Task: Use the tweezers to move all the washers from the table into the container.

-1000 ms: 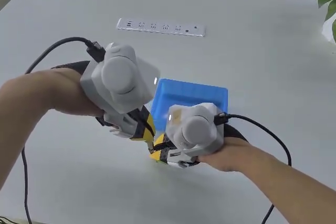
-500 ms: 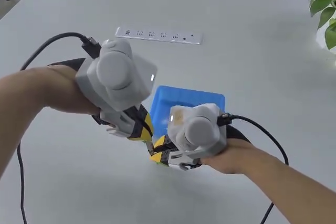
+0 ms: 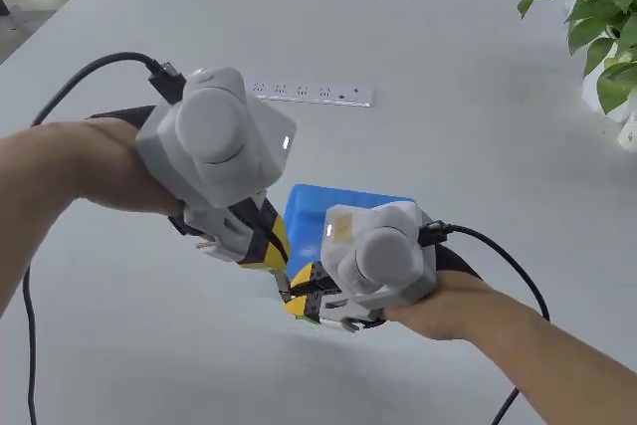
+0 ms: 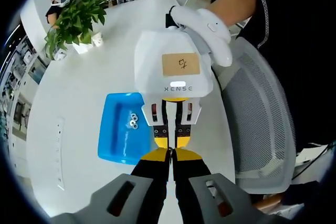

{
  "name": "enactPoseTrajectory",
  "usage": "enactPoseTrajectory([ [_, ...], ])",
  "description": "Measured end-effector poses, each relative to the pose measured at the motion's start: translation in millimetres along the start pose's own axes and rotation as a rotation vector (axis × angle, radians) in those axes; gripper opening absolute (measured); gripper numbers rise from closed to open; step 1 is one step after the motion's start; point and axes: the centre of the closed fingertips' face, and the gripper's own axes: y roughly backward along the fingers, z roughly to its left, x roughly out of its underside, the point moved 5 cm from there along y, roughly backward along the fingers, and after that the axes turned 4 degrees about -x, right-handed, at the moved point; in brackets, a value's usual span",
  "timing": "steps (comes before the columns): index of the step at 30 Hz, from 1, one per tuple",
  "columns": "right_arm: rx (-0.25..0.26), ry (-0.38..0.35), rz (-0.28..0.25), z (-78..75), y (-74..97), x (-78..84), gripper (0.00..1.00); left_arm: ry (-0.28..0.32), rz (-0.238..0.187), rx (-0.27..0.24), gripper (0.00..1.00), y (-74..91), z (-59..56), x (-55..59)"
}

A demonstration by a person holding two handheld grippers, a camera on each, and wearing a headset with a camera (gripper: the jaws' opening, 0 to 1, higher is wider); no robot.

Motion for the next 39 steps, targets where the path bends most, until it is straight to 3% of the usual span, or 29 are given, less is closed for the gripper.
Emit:
enactPoseTrajectory([
  [5,0.012,0.001,-0.006,-2.5,5.3,-1.8,0.09,-0.011,-0.001,0.001,0.06,3.2,2.5,-4.1],
  [25,0.078,0.017,-0.032,-27.7,32.6,-14.1,0.09,-0.073,-0.016,-0.014,0.05,20.9,29.7,-25.5],
  [39,0.11,0.019,-0.033,-50.1,42.7,-10.2,0.09,-0.106,-0.035,-0.016,0.05,18.3,50.1,-32.7],
])
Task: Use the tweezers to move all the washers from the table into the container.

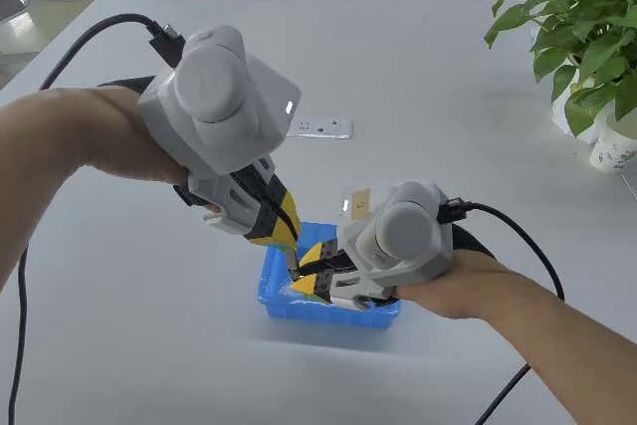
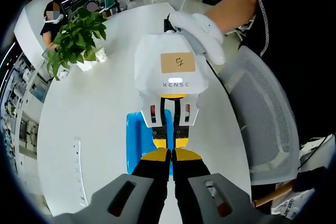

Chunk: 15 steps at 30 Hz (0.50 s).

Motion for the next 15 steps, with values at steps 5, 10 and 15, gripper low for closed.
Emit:
enactPoseTrajectory([
  [5,0.006,-0.006,0.0,-7.3,-1.0,5.0,0.09,-0.003,0.0,0.002,0.05,-4.2,5.7,1.1],
  [10,0.005,-0.016,0.0,-13.6,-3.8,11.2,0.09,-0.005,0.001,0.004,0.05,-10.9,12.6,3.9],
  [15,0.006,-0.027,0.002,-20.5,-6.9,20.0,0.09,-0.009,0.003,0.001,0.05,-19.8,18.9,7.3],
])
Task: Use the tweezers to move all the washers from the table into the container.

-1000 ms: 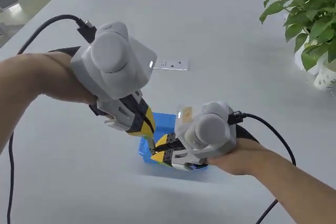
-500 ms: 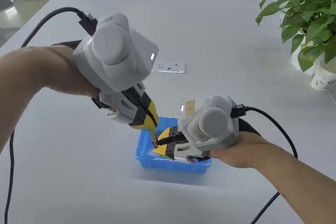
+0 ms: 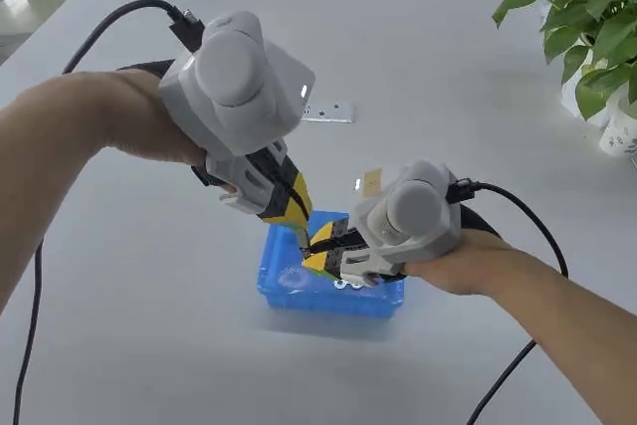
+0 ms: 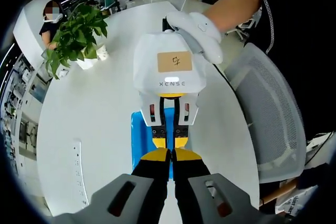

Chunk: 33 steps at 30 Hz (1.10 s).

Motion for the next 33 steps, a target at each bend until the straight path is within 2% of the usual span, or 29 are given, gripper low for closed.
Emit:
enactPoseTrajectory([
  [19,-0.025,-0.039,0.05,-9.0,-11.3,32.6,0.09,0.001,0.002,0.015,0.05,-34.0,11.4,12.1],
  [33,-0.04,-0.054,0.094,-8.5,-13.1,48.6,0.09,0.003,-0.005,0.03,0.05,-50.8,12.2,12.4],
])
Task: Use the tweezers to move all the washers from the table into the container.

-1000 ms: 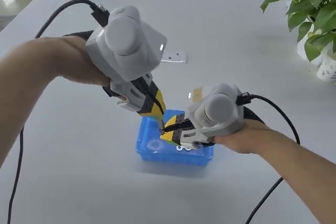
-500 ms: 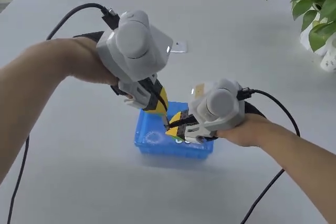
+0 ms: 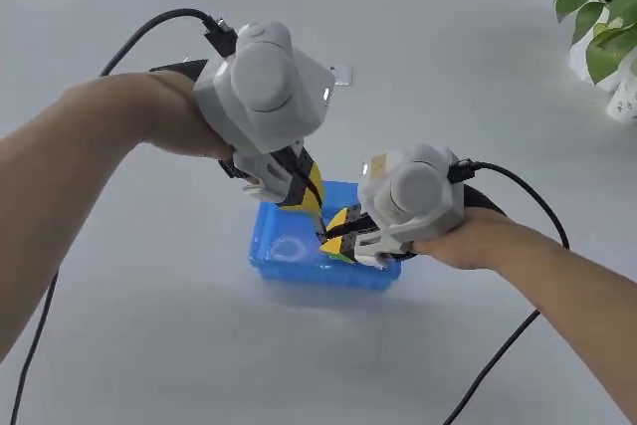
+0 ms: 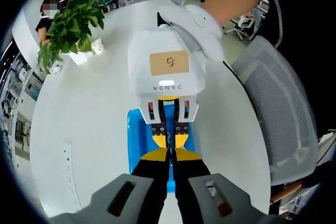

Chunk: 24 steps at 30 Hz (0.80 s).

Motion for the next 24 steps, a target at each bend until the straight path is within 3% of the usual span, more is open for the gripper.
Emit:
enactPoseTrajectory([
  [24,-0.004,0.001,0.037,-5.1,-7.8,8.1,0.1,0.001,0.011,0.004,0.05,-11.5,5.0,4.7],
])
